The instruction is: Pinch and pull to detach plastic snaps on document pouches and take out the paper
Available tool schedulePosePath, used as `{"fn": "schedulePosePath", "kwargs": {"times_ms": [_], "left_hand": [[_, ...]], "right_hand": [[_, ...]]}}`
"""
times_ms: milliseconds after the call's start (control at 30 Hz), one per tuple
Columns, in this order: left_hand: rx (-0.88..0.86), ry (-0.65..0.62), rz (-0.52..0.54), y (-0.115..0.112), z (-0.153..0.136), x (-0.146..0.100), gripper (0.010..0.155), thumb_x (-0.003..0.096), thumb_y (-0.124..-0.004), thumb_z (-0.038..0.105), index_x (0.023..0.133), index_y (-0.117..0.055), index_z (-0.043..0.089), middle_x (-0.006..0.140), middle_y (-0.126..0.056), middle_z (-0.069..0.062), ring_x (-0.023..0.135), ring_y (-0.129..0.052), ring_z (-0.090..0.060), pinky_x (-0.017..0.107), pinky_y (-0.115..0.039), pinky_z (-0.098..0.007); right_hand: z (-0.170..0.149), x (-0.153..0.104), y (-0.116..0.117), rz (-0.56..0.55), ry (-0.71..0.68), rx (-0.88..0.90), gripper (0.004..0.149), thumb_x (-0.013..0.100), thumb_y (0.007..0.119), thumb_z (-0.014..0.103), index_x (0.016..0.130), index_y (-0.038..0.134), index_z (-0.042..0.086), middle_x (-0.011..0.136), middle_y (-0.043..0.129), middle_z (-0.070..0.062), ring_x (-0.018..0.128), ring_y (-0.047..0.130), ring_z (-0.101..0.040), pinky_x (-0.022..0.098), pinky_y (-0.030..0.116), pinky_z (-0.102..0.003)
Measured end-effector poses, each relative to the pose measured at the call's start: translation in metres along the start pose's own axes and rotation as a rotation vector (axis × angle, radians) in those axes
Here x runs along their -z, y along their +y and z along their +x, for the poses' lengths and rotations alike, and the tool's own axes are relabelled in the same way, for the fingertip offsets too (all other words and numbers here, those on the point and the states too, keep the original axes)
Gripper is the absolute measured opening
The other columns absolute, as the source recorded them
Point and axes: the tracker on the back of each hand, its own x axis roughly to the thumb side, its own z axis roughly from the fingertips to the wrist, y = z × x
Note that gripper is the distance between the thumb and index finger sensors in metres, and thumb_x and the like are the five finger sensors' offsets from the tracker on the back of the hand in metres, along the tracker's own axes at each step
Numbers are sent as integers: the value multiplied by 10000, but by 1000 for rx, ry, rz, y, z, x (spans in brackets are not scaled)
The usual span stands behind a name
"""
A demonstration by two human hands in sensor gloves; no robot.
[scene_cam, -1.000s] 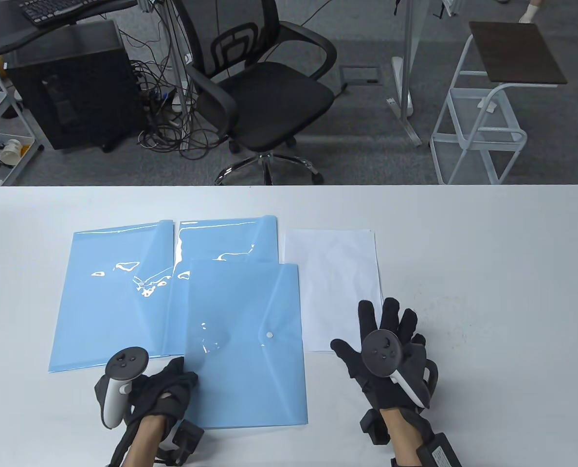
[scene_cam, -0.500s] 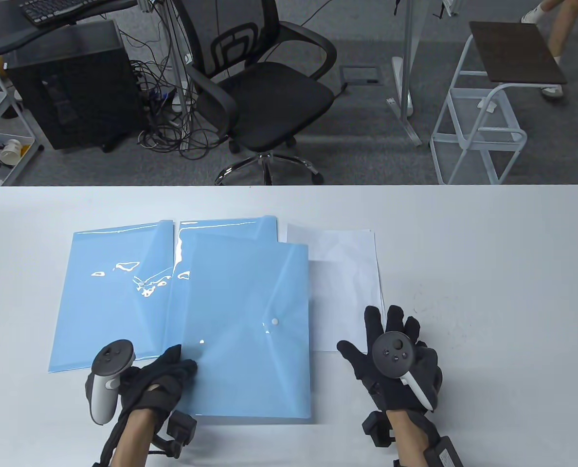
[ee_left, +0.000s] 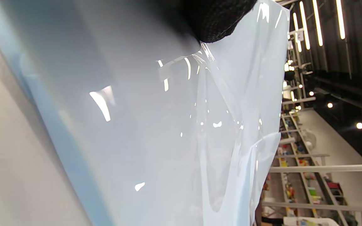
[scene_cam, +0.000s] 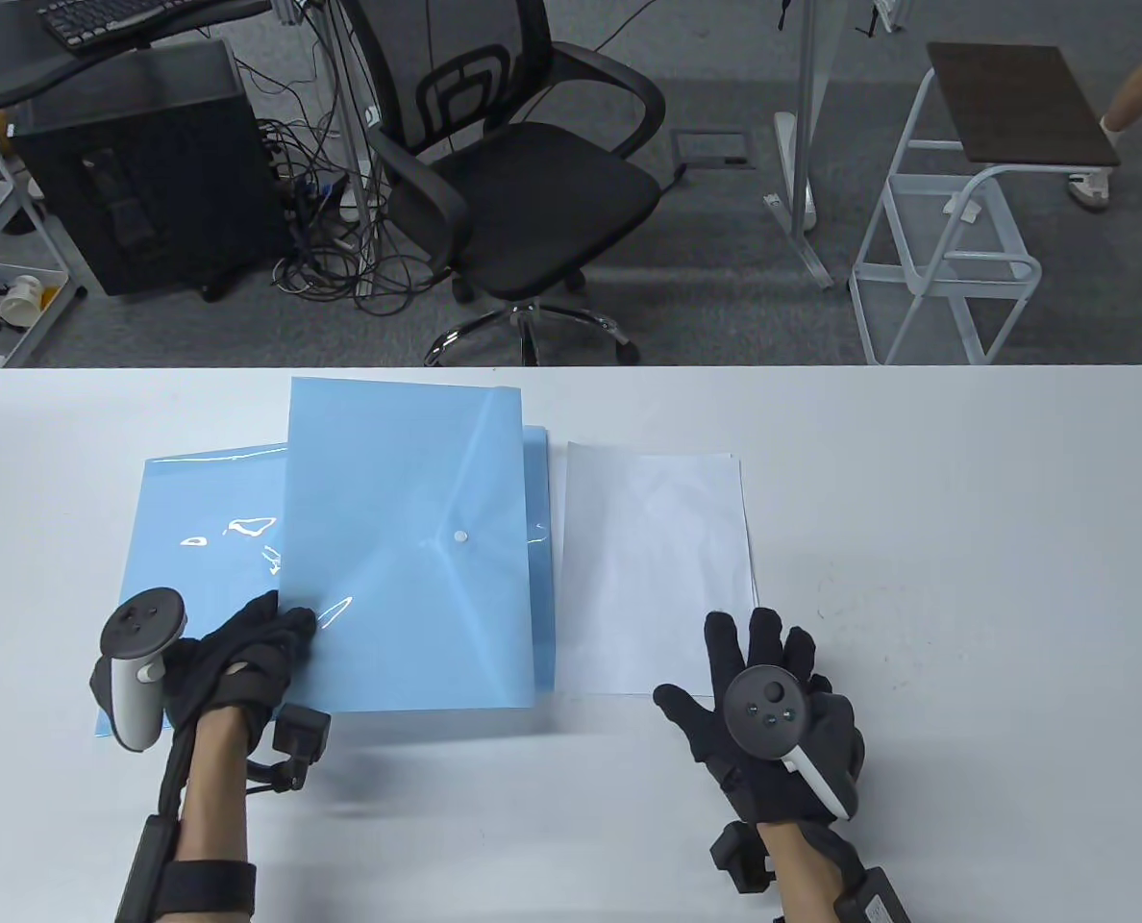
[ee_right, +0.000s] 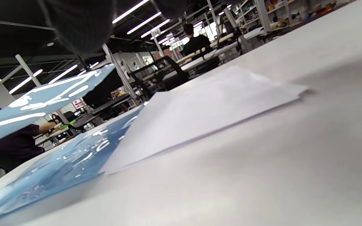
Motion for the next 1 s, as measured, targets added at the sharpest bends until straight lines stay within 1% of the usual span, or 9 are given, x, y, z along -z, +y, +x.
{"fn": "schedulePosePath", "kwargs": {"times_ms": [167,333,433,533,733,867,933,1000], "left_hand": [[7,33,-15,-10,-4,22,445,590,-729,253,1006,-688,102,805,-934,-52,504,-1030,-242,402,-885,-425],[36,74,-43,-25,-11,45,446,590,-732,256,1006,-694,102,804,-933,-57,505,-1029,-247,405,-883,-427],[62,97,-51,-33,-15,55,446,588,-733,256,1005,-698,100,800,-937,-65,503,-1029,-250,409,-881,-425],[83,118,-38,-37,-18,61,450,589,-735,256,1006,-696,93,799,-938,-74,505,-1028,-257,415,-877,-426],[129,135,5,-36,-17,63,494,587,-746,264,1034,-655,74,811,-933,-80,514,-1028,-265,429,-874,-423],[167,142,43,-33,-15,61,568,580,-770,267,1070,-591,43,841,-914,-89,527,-1026,-270,433,-874,-425],[179,137,64,-30,-14,59,599,577,-782,263,1082,-559,33,882,-885,-106,557,-1020,-285,444,-871,-434],[186,137,82,-26,-12,56,632,577,-786,274,1096,-521,29,936,-841,-143,618,-997,-335,471,-856,-458]], "right_hand": [[-3,1,0,2,10,2,888,489,692,681,1180,365,229,1265,252,-280,1057,249,-654,668,341,-830],[-5,2,-1,3,20,4,887,488,691,682,1180,367,231,1266,253,-281,1058,250,-654,668,340,-831],[-5,3,-1,7,19,5,885,489,692,680,1180,369,230,1265,254,-280,1058,253,-653,668,341,-831],[-5,3,-2,9,20,3,886,488,691,681,1180,368,231,1264,254,-283,1056,256,-655,668,343,-829],[-5,5,-3,14,20,2,884,490,691,681,1180,371,230,1265,256,-282,1057,259,-655,667,344,-829],[-4,5,-3,16,20,1,884,490,691,679,1180,370,229,1264,257,-283,1056,262,-656,666,345,-830],[-5,4,-3,18,19,2,884,490,691,679,1180,371,230,1264,258,-284,1056,263,-656,667,345,-829],[-5,4,-3,20,18,8,881,491,691,678,1179,371,231,1264,258,-284,1056,263,-656,666,347,-829]]}}
